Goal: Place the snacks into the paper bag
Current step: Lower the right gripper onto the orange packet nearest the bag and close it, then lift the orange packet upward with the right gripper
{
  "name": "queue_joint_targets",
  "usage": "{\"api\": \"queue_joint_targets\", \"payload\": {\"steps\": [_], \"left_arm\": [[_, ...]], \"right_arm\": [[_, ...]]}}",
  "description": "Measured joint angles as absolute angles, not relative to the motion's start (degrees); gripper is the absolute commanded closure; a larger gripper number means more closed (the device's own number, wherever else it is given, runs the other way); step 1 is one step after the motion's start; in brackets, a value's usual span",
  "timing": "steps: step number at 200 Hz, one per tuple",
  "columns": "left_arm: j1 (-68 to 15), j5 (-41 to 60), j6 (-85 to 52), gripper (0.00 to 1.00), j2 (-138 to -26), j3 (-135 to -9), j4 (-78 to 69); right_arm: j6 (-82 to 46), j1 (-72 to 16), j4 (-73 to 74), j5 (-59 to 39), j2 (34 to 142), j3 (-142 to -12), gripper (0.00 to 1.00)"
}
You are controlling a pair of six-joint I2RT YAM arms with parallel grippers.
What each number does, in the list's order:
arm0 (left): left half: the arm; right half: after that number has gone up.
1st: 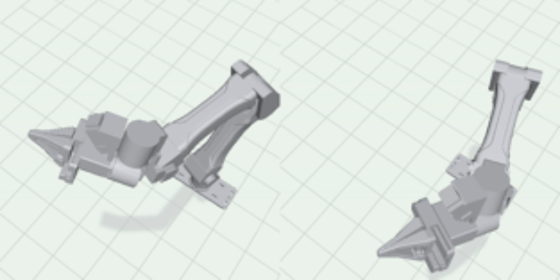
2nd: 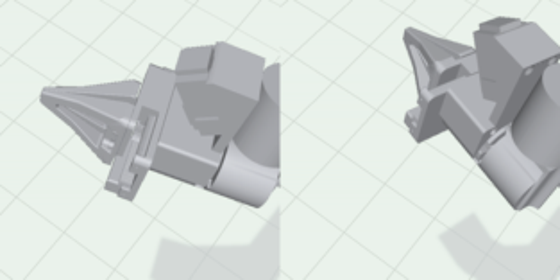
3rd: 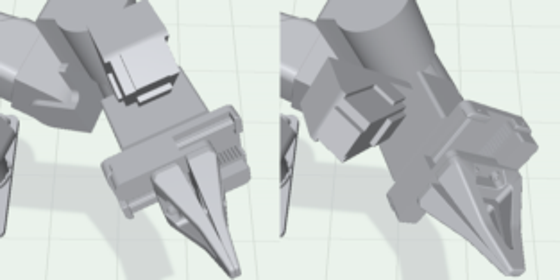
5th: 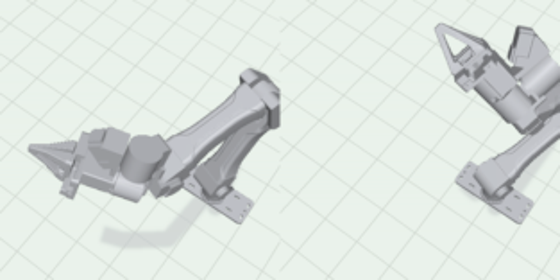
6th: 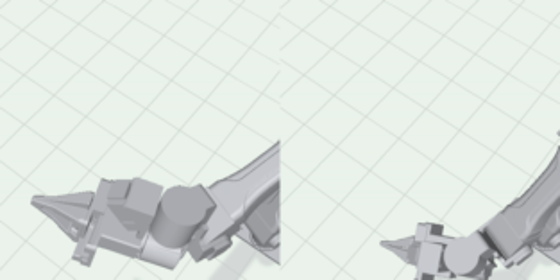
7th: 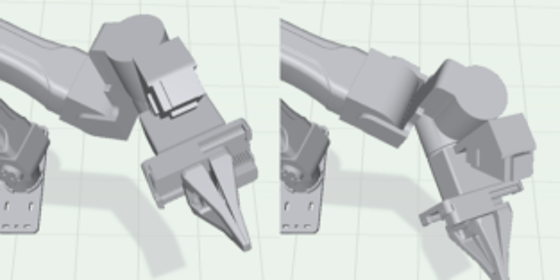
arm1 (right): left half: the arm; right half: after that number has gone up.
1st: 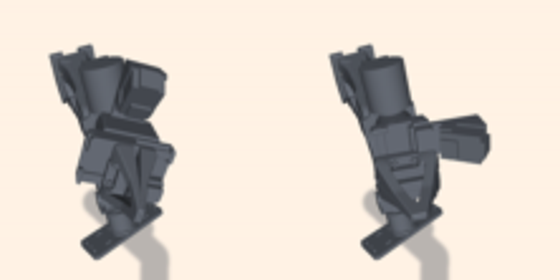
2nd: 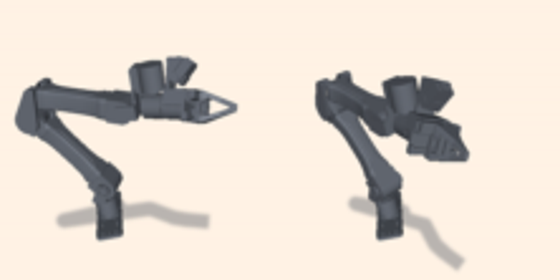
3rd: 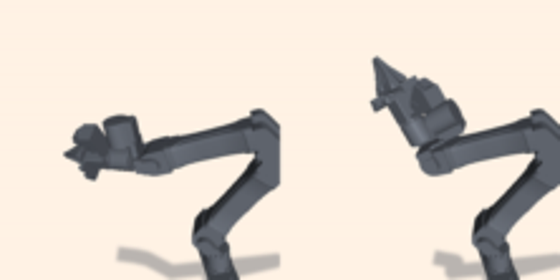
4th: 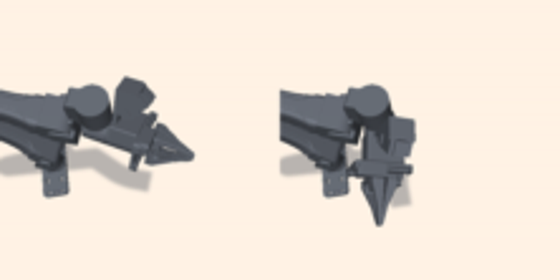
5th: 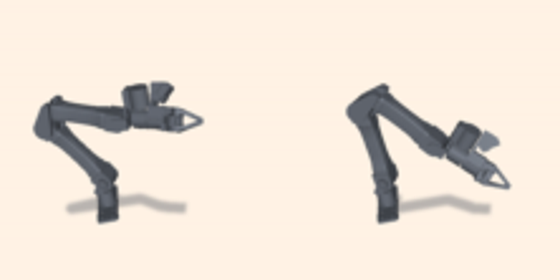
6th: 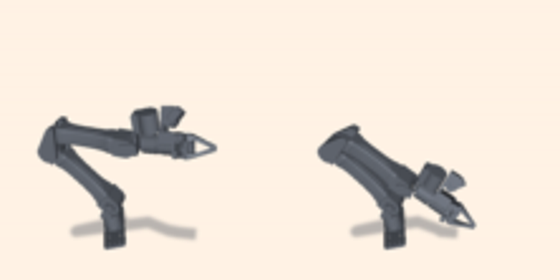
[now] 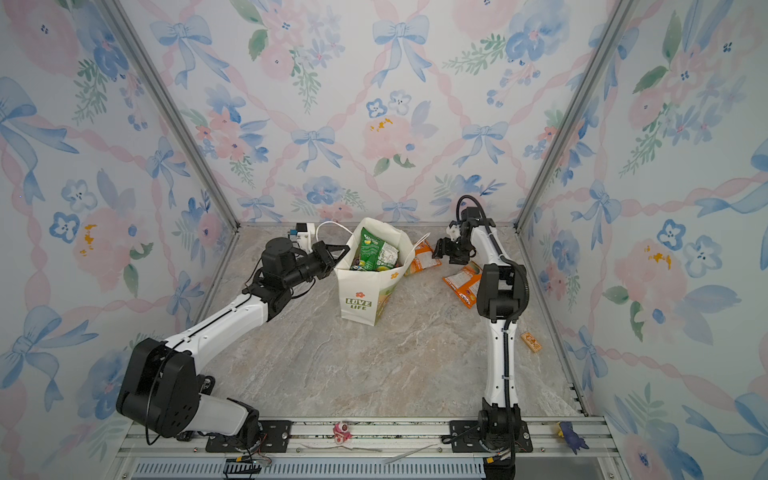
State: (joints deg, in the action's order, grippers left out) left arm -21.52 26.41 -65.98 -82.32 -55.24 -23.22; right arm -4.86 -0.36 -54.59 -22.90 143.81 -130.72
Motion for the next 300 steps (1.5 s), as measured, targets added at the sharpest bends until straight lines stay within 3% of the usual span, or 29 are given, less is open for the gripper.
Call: {"api": "queue_joint_targets", "payload": {"steps": [118, 226, 300], "left_arm": [[-21.6, 26.2, -66.0, 1.0, -82.3, -54.6, -24.1], [-21.6, 25.8, -66.0, 1.0, -81.0, -53.3, -24.3], [-21.3, 25.3, -66.0, 1.0, -78.1, -49.6, -25.2]], "right_arm": [[-5.1, -2.3, -52.5, -25.6, 145.1, -130.4, 0.31], [-6.0, -2.7, -47.9, -27.9, 144.3, -126.2, 0.65], [-8.6, -1.7, -43.7, -30.9, 141.9, -120.3, 0.95]]}}
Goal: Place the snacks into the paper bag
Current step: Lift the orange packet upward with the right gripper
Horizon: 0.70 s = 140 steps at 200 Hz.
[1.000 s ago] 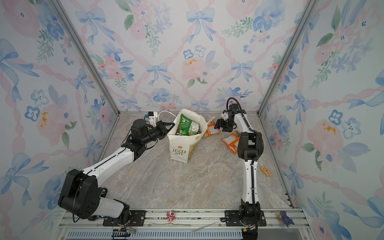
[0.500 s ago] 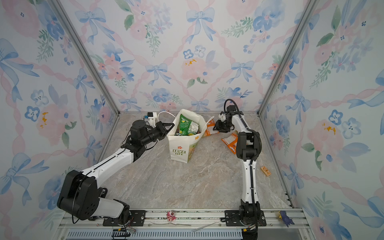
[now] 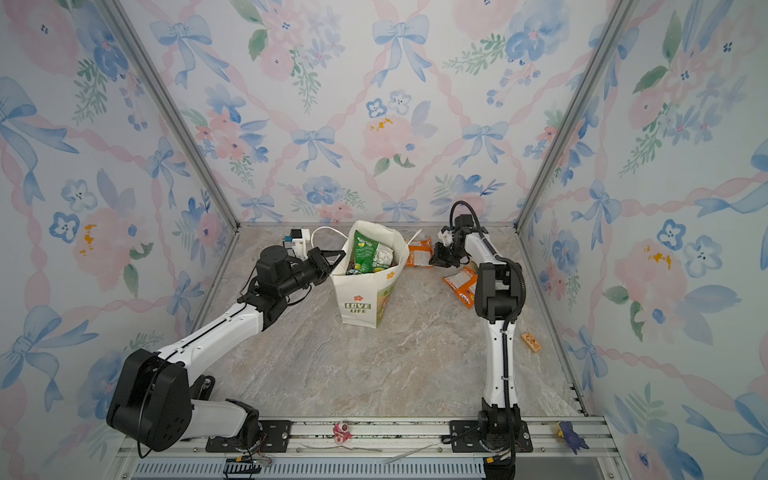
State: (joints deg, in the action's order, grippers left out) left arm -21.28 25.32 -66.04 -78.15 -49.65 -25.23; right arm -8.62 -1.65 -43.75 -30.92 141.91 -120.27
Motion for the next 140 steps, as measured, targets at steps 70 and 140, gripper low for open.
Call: {"api": "queue_joint_targets", "payload": {"steps": [70, 140], "left_arm": [[-21.3, 25.3, -66.1, 1.0, -77.8, -49.0, -25.7], [-20.8, 25.4, -66.1, 1.0, -77.7, -48.9, -25.7]], "right_arm": [[-11.1, -0.4, -40.4, -34.2, 136.8, -114.5, 1.0], [-12.0, 0.3, -40.3, -36.5, 127.2, -113.8, 1.0]]}}
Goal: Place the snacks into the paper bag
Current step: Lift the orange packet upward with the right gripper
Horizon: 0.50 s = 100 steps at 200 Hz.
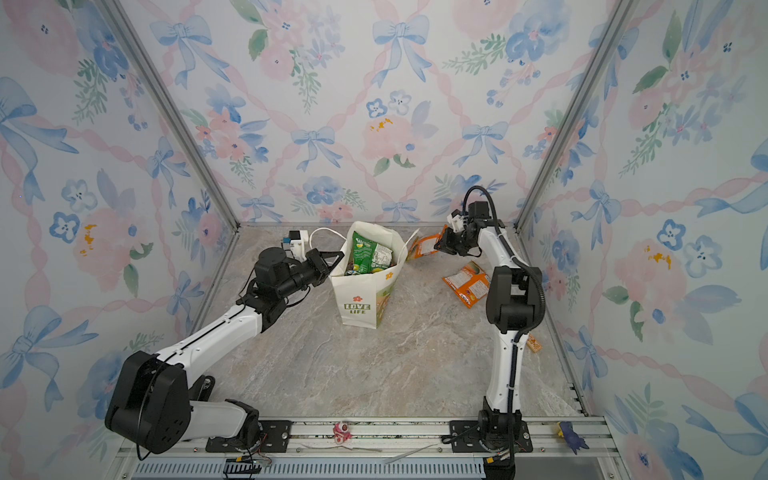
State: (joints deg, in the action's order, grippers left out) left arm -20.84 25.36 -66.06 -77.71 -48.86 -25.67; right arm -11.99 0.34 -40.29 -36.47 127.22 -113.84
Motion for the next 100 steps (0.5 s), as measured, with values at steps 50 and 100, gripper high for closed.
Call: {"api": "queue_joint_targets", "payload": {"steps": [50, 100], "left_arm": [[-20.0, 25.4, -66.1, 1.0, -76.8, -47.8, -25.7], [-19.7, 25.4, -66.1, 1.0, -76.8, -47.7, -25.7]], "right_arm": [[-13.1, 0.4, -41.2, -36.7, 117.0, -113.9, 1.0], [-13.5, -0.5, -44.2, -36.5, 110.4, -117.9, 1.0]]}}
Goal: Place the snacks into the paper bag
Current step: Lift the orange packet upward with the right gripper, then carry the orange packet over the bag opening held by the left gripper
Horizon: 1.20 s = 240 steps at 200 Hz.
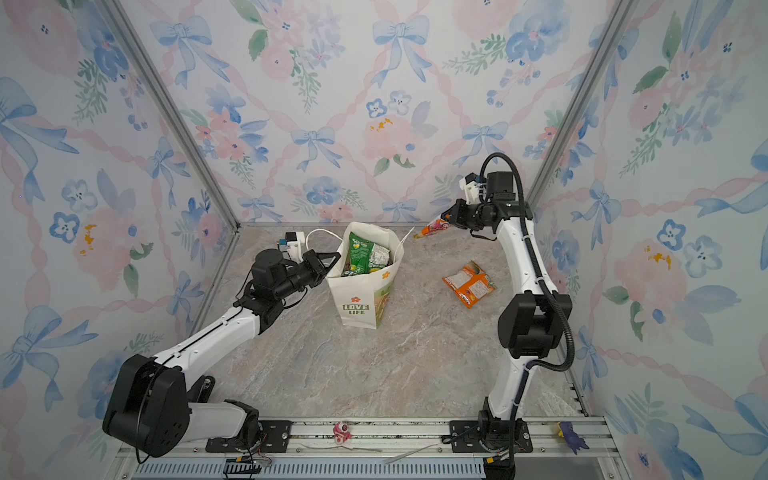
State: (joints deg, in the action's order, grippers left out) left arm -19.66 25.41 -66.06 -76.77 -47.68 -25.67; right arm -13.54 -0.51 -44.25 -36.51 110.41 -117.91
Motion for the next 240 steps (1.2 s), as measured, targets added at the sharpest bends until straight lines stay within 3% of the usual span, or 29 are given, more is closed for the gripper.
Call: {"api": "queue_joint_targets", "payload": {"steps": [94, 162, 240], "left_arm": [[-19.0, 25.5, -66.1, 1.0, -76.8, -47.1, -26.3], [-19.0, 25.6, -66.1, 1.0, -76.8, -47.1, -26.3], [-19.0, 25.6, -66.1, 1.0, -76.8, -47.1, -26.5]], "right_arm": [[-12.3, -12.4, -59.6, -26.4, 103.0, -143.9, 1.0], [-12.2, -24.4, -59.8, -23.4, 92.1, -142.5, 1.0], [-11.6, -32.5, -59.3, -21.1, 96.8, -143.0, 1.0]]}}
